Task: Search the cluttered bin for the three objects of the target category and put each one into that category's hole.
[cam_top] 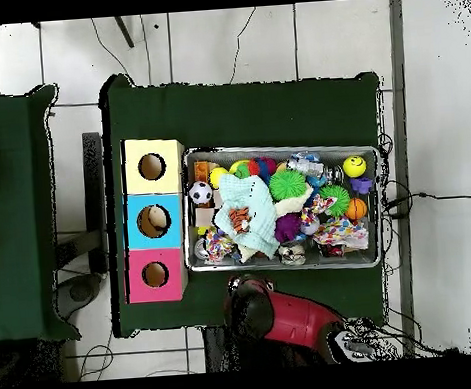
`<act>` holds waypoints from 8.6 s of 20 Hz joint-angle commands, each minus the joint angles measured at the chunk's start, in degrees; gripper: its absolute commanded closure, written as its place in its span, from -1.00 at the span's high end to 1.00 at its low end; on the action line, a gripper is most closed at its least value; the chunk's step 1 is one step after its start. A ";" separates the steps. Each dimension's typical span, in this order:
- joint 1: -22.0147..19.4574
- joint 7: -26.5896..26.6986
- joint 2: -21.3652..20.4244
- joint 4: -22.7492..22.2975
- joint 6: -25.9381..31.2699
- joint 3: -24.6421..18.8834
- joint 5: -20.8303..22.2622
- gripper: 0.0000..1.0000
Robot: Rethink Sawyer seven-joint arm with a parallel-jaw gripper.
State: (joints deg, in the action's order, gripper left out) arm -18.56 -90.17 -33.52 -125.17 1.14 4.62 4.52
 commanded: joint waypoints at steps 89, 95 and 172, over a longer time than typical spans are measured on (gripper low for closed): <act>12.32 -16.28 -2.97 7.64 -0.39 -3.94 -22.52 1.00; 11.15 -18.30 -2.47 5.22 -2.57 -7.61 -23.47 1.00; 23.42 -15.21 -5.40 26.07 28.94 8.81 -19.52 -1.00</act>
State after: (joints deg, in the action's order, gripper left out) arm 3.33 -94.43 -40.85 -110.21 20.91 12.65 -15.43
